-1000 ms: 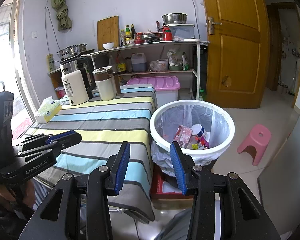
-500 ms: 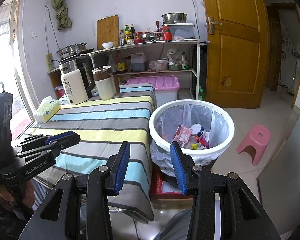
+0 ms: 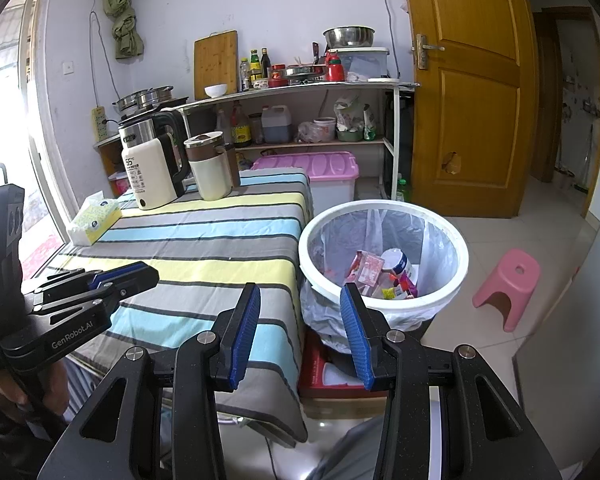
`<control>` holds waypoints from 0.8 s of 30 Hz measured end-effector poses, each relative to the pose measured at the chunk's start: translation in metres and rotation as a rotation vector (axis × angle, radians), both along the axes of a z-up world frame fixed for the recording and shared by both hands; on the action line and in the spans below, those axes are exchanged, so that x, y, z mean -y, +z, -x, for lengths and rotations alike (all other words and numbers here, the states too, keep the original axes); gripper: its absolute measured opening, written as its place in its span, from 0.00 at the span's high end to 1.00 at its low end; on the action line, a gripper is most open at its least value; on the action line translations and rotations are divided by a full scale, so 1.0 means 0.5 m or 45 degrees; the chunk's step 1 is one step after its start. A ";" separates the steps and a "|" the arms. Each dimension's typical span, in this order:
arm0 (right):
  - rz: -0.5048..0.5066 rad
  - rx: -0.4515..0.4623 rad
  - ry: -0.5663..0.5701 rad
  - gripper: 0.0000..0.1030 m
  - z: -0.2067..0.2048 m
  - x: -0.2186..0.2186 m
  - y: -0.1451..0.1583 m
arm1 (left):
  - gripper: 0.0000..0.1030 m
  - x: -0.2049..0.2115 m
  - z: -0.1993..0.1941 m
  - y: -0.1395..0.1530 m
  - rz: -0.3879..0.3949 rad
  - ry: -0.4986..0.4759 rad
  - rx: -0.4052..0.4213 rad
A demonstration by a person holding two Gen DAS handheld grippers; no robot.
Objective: Collect trash
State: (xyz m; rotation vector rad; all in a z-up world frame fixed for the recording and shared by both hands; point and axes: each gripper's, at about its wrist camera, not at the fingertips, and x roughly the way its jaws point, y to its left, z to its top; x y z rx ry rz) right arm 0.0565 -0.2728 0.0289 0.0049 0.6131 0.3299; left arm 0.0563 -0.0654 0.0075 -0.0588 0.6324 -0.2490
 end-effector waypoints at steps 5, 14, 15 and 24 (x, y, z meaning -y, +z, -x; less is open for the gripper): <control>0.001 0.006 0.001 0.59 0.001 -0.001 0.001 | 0.88 -0.001 0.001 0.000 -0.005 0.009 0.001; 0.001 0.006 0.001 0.58 0.001 -0.002 0.000 | 0.88 -0.004 0.003 0.000 -0.012 0.018 0.003; 0.001 0.006 0.002 0.58 0.002 -0.002 0.000 | 0.88 -0.003 0.003 0.000 -0.011 0.018 0.003; 0.002 0.005 0.002 0.58 0.002 -0.002 0.000 | 0.88 -0.007 0.004 0.001 -0.035 0.045 0.008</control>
